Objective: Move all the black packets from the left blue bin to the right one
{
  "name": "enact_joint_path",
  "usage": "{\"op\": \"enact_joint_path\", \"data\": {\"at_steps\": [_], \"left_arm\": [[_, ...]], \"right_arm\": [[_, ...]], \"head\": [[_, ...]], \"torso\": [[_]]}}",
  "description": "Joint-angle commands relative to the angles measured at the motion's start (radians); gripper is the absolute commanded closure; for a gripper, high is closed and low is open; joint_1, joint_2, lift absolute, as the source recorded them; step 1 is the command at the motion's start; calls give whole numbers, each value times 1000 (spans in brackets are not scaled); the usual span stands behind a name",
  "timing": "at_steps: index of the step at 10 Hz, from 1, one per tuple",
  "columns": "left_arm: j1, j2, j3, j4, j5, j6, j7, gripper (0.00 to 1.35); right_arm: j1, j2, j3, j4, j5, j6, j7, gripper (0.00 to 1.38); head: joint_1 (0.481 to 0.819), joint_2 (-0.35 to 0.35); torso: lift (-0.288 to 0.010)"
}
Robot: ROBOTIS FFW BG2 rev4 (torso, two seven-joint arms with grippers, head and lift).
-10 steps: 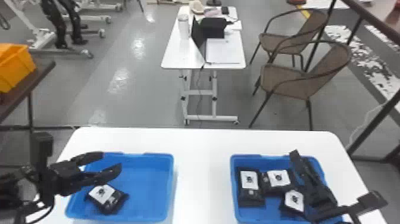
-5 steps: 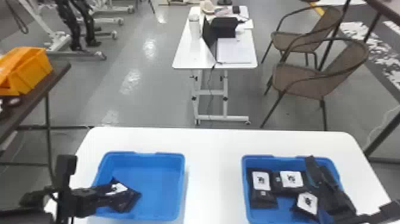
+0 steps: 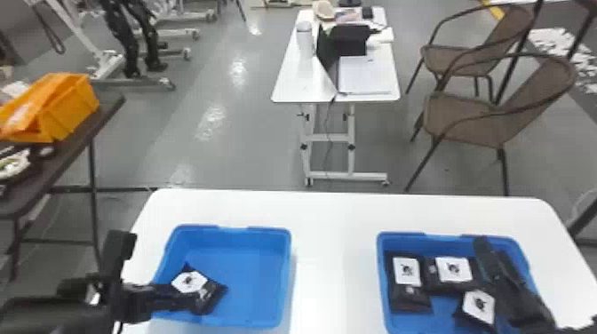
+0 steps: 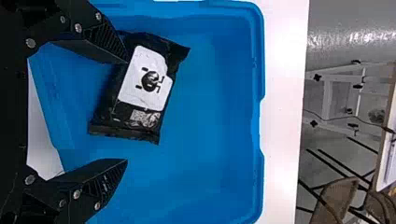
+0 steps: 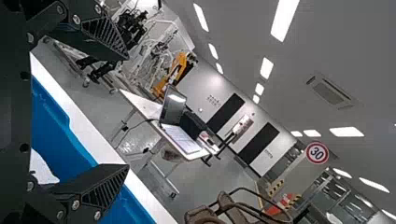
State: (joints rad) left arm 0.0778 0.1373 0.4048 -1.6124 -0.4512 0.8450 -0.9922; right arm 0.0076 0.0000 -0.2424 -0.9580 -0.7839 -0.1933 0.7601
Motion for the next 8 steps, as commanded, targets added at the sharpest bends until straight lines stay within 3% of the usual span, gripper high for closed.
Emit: {"op": "enact_joint_path", "data": {"at_steps": [1,5,8], "left_arm": [[-15,8,-20,40,-4,-6,18,305],[-112,38,-95,246,20,-133,67,305],[-135,41,-123,322,31,-129,92,406]], "right_arm": [[0,1,0,4,-5,0,2,208],[3,1,2,11,-9,2,8,208],[6,1,2,16,-25,5,13,209]], "head": [[695,135],[695,123],[695,102]], "torso": [[0],[0],[0]]}}
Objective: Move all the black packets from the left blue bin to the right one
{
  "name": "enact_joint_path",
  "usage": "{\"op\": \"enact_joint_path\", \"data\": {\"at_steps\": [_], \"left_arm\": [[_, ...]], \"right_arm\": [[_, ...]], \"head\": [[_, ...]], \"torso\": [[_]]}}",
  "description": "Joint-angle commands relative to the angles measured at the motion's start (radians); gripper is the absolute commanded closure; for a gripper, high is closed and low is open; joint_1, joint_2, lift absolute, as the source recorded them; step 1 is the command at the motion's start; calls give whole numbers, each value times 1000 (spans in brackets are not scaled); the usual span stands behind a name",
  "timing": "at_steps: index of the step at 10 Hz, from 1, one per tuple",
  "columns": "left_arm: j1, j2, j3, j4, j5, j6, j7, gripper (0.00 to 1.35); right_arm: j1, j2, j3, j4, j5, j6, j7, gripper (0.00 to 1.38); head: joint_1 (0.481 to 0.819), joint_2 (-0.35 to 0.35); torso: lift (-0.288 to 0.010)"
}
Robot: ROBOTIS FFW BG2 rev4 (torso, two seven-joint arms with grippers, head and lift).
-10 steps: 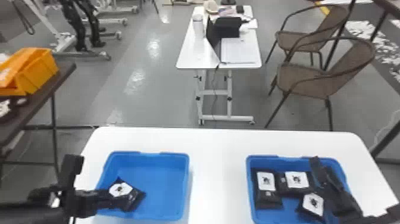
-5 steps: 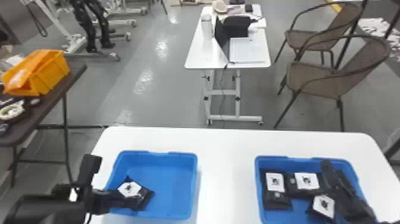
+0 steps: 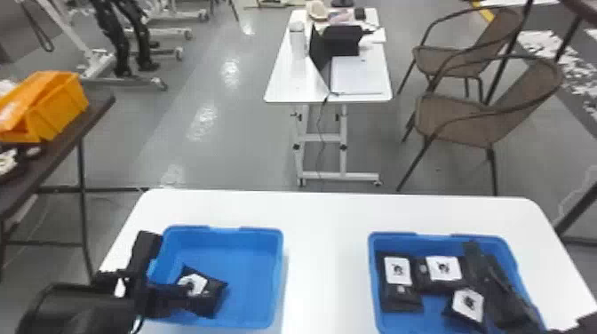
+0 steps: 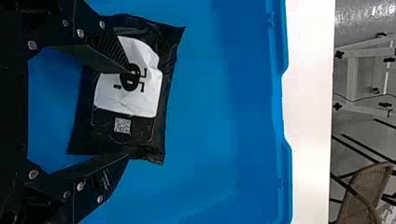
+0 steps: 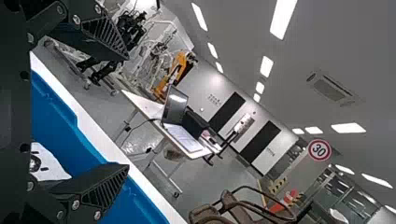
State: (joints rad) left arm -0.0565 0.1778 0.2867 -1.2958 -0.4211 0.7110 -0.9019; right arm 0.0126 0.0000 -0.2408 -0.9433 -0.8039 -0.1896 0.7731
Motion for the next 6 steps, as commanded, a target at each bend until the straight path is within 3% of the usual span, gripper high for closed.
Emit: {"op": "enact_joint_path", "data": {"at_steps": [1,2,3,5,6], "left_arm": [[-13,5,-3,38,18,8,1,645],[-16,26,-35,52,41,-1,1,1052],[-17,45,-64,50,50,-8,1,1190],[-23,72,-98,50,30,15,-14,1191],[-19,72,-93,50,39,27,-14,1191]], "right_arm": [[3,1,0,1,-11,1,0,209],[4,1,0,3,-11,1,2,209],[3,1,0,3,-12,1,2,209],[3,1,0,6,-12,5,2,209],[1,1,0,6,-12,9,3,209]], "head": [[695,99],[695,98],[695,96],[695,91],[695,93]], "torso": [[0],[0],[0],[0],[0]]}}
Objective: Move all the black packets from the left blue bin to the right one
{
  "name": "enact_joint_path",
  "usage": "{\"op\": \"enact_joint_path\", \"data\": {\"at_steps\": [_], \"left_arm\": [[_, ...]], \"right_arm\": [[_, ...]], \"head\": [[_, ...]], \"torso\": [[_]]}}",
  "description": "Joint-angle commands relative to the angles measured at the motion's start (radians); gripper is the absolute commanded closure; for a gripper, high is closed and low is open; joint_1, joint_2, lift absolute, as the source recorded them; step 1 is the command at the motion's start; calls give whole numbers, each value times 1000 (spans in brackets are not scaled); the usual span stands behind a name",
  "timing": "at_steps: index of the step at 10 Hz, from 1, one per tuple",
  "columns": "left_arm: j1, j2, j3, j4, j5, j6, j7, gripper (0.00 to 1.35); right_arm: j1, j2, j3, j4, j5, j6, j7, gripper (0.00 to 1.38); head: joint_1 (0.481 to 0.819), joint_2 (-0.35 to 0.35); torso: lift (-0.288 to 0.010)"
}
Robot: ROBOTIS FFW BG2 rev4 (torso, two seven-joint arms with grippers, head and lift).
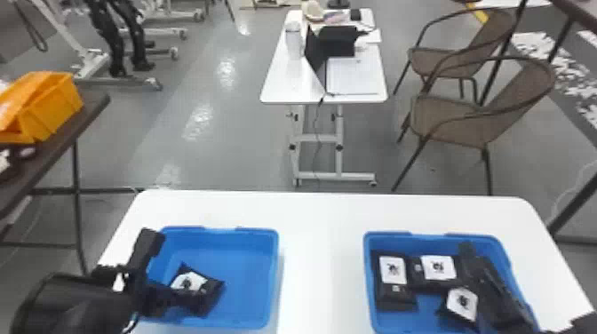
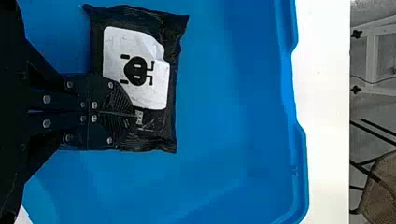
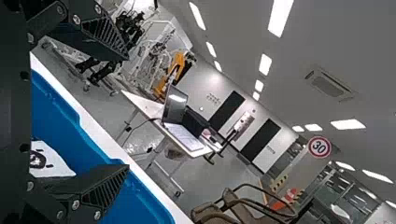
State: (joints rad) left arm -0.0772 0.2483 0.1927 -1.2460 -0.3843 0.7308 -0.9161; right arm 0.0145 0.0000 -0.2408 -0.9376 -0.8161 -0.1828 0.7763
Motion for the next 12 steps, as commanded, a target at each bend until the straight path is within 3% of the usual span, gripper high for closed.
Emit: {"op": "enact_joint_path", "data": {"at_steps": [1,2,4,6,7,8,10,11,12], "left_arm": [[10,-7,16,-3,2,-1,-7,1162],[19,-12,25,-38,1,-5,-17,897],[59,-23,70,-135,76,-56,-44,837],[91,-53,103,-328,85,-37,-49,776],[91,-55,113,-388,102,-24,-49,595],[99,-69,136,-418,145,1,-37,598],[135,-135,199,-432,225,38,-15,595],[148,-139,211,-428,271,10,-21,558],[168,-116,183,-437,355,19,-9,556]], "right_arm": [[-1,1,0,0,-5,2,3,209],[-1,1,0,0,-8,2,6,209],[-1,1,0,0,-8,2,8,209],[-1,1,0,0,-11,2,9,209],[-1,1,1,2,-11,2,9,209],[-2,1,6,5,-11,2,9,209],[-2,1,8,5,-11,2,11,209],[-2,1,8,6,-12,2,12,209],[-1,1,8,5,-12,2,14,209]], "head": [[695,99],[695,102],[695,95],[695,78],[695,75],[695,72],[695,74],[695,68],[695,63]], "torso": [[0],[0],[0],[0],[0],[0],[0],[0],[0]]}}
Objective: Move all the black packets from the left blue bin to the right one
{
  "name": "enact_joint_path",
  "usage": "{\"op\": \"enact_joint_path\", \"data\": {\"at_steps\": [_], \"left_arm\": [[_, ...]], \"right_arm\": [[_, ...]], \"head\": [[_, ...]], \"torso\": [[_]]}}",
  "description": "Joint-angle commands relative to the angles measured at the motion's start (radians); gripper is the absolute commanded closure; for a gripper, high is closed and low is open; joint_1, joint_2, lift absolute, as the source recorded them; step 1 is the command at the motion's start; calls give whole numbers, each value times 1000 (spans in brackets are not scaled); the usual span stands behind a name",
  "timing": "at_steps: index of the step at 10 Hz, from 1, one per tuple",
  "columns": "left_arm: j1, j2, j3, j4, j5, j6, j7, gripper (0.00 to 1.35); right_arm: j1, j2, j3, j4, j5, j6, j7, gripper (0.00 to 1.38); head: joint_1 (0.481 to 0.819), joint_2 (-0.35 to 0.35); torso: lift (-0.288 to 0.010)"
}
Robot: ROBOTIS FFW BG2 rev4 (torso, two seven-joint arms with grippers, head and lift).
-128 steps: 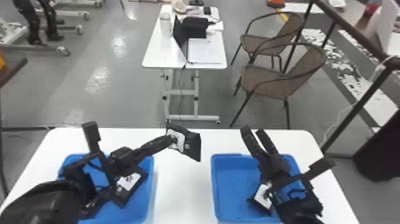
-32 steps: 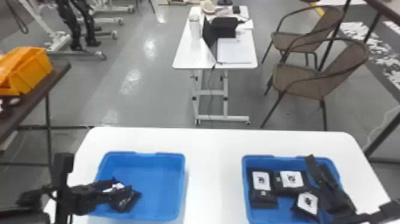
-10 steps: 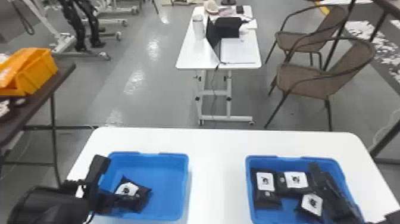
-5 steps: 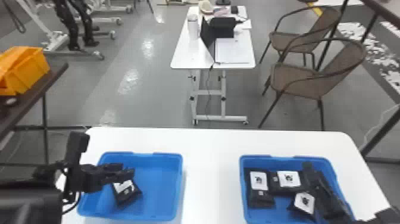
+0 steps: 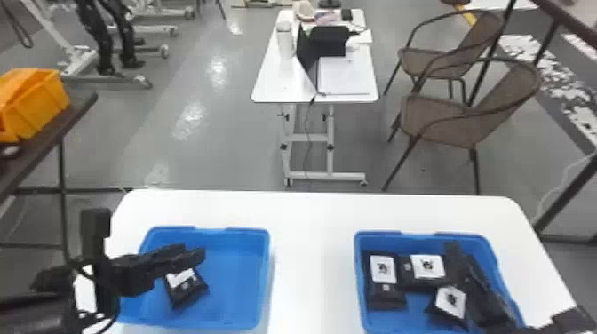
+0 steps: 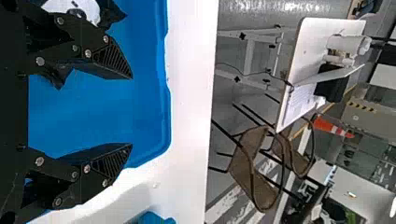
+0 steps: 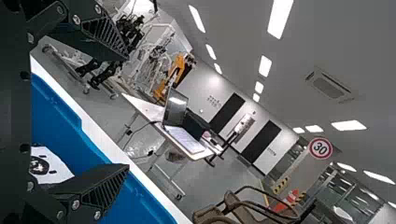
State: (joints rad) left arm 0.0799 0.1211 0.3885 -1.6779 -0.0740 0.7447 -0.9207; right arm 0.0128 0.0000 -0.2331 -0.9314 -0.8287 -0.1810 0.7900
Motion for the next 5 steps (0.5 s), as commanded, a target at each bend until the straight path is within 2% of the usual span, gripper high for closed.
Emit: {"op": "enact_joint_path", "data": {"at_steps": [1,2,3,4,5], "left_arm": [[35,29,-28,-22,164,-13,59,556],[50,32,-39,-25,286,-90,98,559],[58,34,-49,-25,392,-123,100,558],[83,31,-56,-45,465,-131,135,443],[126,18,-43,-106,508,-137,224,85]], "right_arm": [[1,1,0,-1,-4,0,3,209],[1,1,0,-1,-4,0,5,209],[0,1,0,-1,-4,0,9,209],[0,1,0,-1,-9,0,14,209],[1,1,0,-1,-13,2,15,209]], "head": [[695,53],[695,43],[695,28],[695,17],[695,-1]], "torso": [[0],[0],[0],[0],[0]]}}
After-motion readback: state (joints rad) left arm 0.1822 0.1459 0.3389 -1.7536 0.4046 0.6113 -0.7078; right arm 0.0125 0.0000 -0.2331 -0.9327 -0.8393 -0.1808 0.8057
